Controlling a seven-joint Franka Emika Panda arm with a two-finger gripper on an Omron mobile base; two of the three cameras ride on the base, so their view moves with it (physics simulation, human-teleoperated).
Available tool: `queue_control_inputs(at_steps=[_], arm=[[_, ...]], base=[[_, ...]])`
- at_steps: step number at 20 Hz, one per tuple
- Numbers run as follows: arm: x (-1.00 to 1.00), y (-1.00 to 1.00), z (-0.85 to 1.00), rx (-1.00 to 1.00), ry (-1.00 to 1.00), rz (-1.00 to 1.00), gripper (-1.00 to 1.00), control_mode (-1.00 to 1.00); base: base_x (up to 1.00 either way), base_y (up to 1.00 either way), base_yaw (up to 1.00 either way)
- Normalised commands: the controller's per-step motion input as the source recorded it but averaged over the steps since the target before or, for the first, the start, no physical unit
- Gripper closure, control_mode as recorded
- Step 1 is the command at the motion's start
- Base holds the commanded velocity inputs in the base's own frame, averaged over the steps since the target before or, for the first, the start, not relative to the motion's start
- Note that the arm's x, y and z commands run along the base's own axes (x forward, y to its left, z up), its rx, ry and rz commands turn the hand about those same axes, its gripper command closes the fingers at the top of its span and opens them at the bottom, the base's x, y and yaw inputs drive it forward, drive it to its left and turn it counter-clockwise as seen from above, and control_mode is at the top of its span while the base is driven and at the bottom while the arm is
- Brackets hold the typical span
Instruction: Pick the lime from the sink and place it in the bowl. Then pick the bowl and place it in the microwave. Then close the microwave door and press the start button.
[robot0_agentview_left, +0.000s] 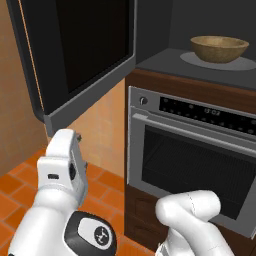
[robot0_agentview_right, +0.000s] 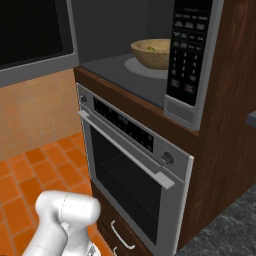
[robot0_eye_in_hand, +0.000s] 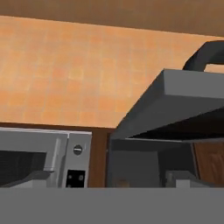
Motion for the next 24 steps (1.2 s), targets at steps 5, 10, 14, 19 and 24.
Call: queue_control_inputs(at_steps=[5, 10, 14, 19, 24], arm=[[0.28, 0.97, -0.35, -0.04, 0.0, 0.0, -1.0, -1.0], [0.57, 0.57, -0.31, 0.0, 0.0, 0.0, -1.0, -1.0], [0.7, 0.41, -0.39, 0.0, 0.0, 0.0, -1.0, -1.0], [0.76, 0.41, -0.27, 0.0, 0.0, 0.0, -1.0, -1.0], [0.65, 0.31, -0.09, -0.02, -0.03, -0.06, -1.0, -1.0]], base=[[0.0, 0.0, 0.0], [0.0, 0.0, 0.0], [0.0, 0.0, 0.0], [0.0, 0.0, 0.0], [0.0, 0.0, 0.0]])
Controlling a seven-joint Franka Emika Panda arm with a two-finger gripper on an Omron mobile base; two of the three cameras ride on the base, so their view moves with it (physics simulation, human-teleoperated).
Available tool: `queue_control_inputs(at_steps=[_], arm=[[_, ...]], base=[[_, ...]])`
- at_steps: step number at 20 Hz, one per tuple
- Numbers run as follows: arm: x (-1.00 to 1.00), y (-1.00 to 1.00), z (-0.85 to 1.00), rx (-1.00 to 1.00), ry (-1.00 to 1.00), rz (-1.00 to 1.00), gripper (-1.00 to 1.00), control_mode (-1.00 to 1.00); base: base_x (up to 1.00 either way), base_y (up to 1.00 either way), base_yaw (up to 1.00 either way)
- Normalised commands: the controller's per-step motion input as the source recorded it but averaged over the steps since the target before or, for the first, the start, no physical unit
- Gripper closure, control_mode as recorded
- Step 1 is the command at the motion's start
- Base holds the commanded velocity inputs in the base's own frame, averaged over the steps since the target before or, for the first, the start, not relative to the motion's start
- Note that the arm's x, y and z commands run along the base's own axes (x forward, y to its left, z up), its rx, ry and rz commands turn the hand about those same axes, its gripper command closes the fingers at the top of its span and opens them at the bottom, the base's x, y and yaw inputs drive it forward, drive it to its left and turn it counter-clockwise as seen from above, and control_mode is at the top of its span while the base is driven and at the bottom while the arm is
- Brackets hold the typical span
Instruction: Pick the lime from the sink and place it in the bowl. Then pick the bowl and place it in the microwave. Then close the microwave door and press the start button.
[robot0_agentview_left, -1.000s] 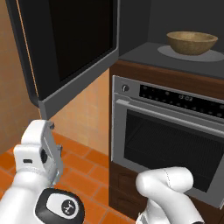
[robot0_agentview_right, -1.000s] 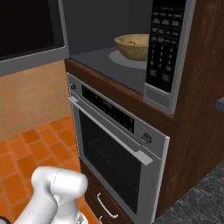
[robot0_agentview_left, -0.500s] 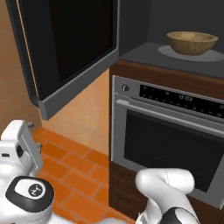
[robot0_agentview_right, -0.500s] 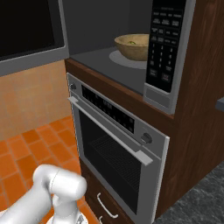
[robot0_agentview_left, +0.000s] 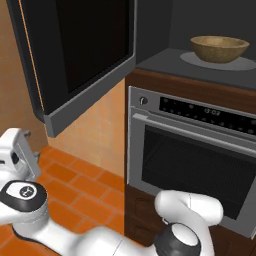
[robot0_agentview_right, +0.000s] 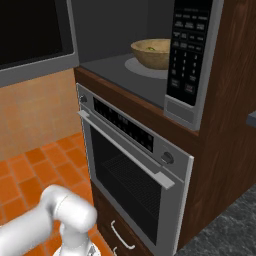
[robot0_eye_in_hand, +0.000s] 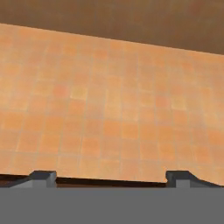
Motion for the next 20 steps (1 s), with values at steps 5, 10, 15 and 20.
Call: queue_control_inputs(at_steps=[5, 10, 15, 20], arm=[[0.39, 0.0, 0.0, -0.07, -0.08, -0.22, -1.0, -1.0], [0.44, 0.23, 0.02, -0.13, -0.05, -0.22, -1.0, -1.0], [0.1, 0.13, 0.23, -0.03, -0.26, -0.15, -1.0, -1.0], [0.0, 0.0, 0.5, 0.0, -0.32, -0.08, -1.0, -1.0]], base=[[0.0, 0.0, 0.0], [0.0, 0.0, 0.0], [0.0, 0.0, 0.0], [0.0, 0.0, 0.0]])
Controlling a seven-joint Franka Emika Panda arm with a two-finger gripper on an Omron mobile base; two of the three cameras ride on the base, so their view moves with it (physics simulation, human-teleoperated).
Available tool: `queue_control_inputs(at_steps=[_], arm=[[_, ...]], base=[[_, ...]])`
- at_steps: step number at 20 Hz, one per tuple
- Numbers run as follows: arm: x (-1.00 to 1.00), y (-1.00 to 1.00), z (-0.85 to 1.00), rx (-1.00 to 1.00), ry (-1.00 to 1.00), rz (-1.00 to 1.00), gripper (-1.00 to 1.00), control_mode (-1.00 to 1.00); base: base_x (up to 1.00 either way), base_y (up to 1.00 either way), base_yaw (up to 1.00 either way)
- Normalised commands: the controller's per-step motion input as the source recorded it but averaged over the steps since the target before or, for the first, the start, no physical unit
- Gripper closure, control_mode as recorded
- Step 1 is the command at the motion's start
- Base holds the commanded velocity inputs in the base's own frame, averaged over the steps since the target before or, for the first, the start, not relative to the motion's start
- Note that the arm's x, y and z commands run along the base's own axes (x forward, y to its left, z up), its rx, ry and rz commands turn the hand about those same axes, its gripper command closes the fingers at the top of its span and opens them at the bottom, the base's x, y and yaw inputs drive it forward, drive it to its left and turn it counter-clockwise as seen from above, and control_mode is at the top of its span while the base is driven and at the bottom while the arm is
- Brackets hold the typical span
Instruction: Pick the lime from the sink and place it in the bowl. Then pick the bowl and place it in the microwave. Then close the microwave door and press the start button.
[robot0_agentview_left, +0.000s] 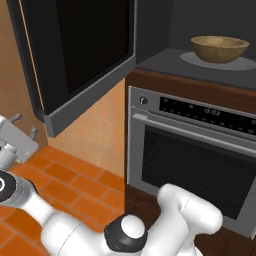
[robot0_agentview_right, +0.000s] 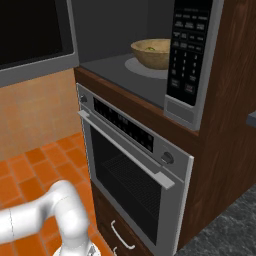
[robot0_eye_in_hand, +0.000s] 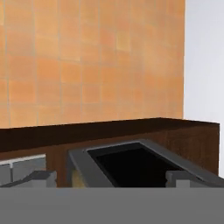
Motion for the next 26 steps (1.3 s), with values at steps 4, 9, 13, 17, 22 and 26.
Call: queue_control_inputs(at_steps=[4, 9, 13, 17, 22, 26], arm=[[0.0, -0.1, 0.63, 0.0, -0.13, -0.02, -1.0, -1.0], [0.0, -0.26, 0.55, 0.0, 0.0, 0.0, -1.0, -1.0], [0.0, -0.45, 0.44, 0.0, -0.01, 0.0, -1.0, -1.0], [0.0, -0.62, 0.41, 0.02, -0.11, 0.0, -1.0, -1.0], [-0.09, -0.68, 0.26, 0.05, -0.16, 0.0, -1.0, -1.0], [-0.56, -0.83, 0.28, 0.12, -0.29, 0.0, -1.0, -1.0]], base=[[0.0, 0.0, 0.0], [0.0, 0.0, 0.0], [0.0, 0.0, 0.0], [0.0, 0.0, 0.0], [0.0, 0.0, 0.0], [0.0, 0.0, 0.0]])
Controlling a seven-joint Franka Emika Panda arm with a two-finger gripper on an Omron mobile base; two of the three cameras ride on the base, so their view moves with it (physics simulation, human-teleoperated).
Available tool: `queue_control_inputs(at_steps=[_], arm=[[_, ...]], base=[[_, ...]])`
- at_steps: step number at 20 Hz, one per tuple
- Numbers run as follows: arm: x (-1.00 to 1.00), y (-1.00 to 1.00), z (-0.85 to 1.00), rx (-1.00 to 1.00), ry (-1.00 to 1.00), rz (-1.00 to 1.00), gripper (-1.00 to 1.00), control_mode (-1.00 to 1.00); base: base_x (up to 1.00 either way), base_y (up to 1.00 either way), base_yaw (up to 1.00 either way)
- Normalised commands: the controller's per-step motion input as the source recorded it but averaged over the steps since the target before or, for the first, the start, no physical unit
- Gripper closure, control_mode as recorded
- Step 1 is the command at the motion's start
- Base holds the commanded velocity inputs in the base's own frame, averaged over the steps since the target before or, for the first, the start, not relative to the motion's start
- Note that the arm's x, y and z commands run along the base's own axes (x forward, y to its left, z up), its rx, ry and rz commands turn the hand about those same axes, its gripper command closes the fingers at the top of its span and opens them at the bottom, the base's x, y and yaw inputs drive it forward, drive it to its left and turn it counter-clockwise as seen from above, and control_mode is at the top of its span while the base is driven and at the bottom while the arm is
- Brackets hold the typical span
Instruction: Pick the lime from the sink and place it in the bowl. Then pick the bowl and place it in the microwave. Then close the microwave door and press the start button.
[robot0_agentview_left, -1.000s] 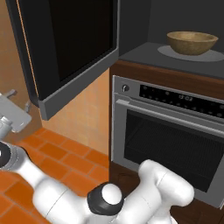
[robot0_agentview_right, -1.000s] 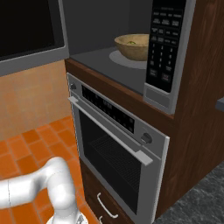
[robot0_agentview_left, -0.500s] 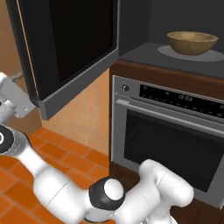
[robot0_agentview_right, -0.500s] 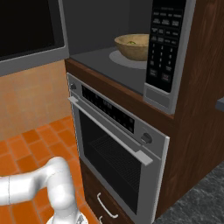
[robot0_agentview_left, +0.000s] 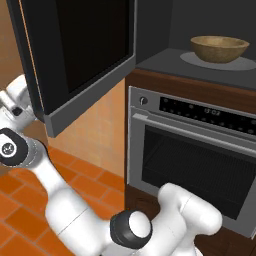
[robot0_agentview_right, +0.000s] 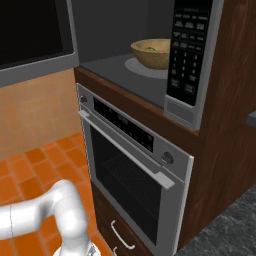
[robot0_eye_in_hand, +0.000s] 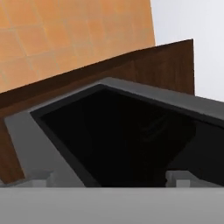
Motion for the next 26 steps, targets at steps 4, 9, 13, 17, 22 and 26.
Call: queue_control_inputs(at_steps=[4, 9, 13, 17, 22, 26], arm=[[-0.82, -0.72, 0.18, 0.14, -0.4, -0.02, -1.0, -1.0], [-1.0, -0.6, 0.1, 0.2, -0.49, -0.08, -1.0, -1.0], [-0.95, -0.77, 0.28, 0.23, -0.41, -0.07, -1.0, -1.0], [-1.0, -0.81, 0.25, 0.2, -0.31, -0.06, -1.0, -1.0], [-0.93, -0.89, 0.22, 0.23, -0.05, -0.01, -1.0, -1.0], [-0.49, -0.9, 0.23, 0.23, 0.0, 0.0, -1.0, -1.0]], base=[[0.0, 0.0, 0.0], [0.0, 0.0, 0.0], [0.0, 0.0, 0.0], [0.0, 0.0, 0.0], [0.0, 0.0, 0.0], [0.0, 0.0, 0.0]])
